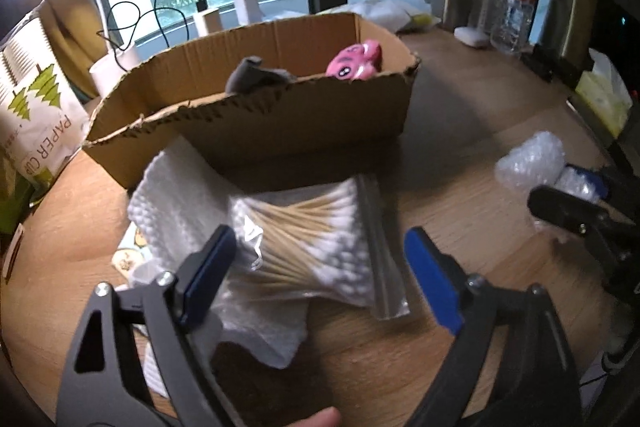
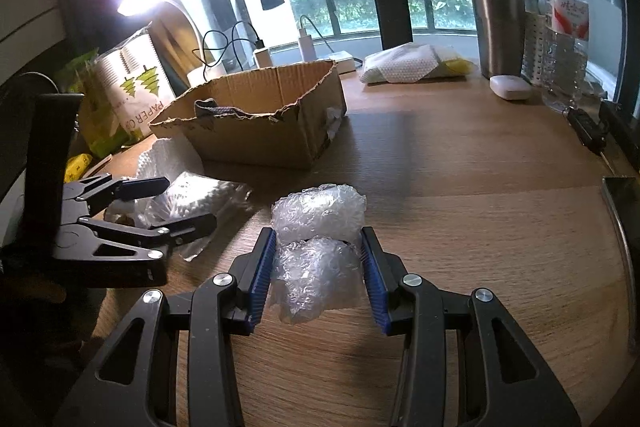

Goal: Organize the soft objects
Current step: 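Grasp and lift the cotton swab bag with the left gripper while the right gripper holds the bubble wrap, then carry the bubble wrap with the right gripper while the left gripper carries the swab bag into the box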

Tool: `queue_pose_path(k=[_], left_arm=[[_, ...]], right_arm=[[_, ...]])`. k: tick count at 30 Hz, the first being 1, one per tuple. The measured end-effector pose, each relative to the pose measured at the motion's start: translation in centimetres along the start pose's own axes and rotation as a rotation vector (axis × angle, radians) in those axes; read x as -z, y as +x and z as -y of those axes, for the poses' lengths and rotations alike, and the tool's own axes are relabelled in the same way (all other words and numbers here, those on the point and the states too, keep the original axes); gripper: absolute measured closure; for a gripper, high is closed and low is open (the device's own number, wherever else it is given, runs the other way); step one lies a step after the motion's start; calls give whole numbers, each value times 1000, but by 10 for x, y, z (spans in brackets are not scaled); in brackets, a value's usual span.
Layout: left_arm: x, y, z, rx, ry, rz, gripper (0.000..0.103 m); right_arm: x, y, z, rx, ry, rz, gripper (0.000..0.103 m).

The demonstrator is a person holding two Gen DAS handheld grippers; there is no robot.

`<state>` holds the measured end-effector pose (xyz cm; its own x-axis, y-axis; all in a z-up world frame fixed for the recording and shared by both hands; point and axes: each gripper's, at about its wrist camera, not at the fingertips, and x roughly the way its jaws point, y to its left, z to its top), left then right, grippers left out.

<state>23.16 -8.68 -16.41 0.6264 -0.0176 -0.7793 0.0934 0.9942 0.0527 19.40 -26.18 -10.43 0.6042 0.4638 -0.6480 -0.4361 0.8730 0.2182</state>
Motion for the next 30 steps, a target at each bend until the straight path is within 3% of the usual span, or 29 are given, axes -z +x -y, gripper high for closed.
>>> queue_pose_path(k=[8,10,15,23,30], left_arm=[[3,10,-5,-25,-12,-16,17],[4,8,-5,-34,-5,-12,31],[5,-2,-13,20,-34,6,36],[0,-36,-11,134,-37,93,36],[-4,-61,-24,190,-64,148,36]], right_arm=[[0,0,-1,7,0,0,58],[0,-1,-1,8,0,-1,58],[-1,-3,-5,11,-6,0,58],[-7,-9,-16,14,-30,17,58],[-15,-15,-34,15,-63,30,59]])
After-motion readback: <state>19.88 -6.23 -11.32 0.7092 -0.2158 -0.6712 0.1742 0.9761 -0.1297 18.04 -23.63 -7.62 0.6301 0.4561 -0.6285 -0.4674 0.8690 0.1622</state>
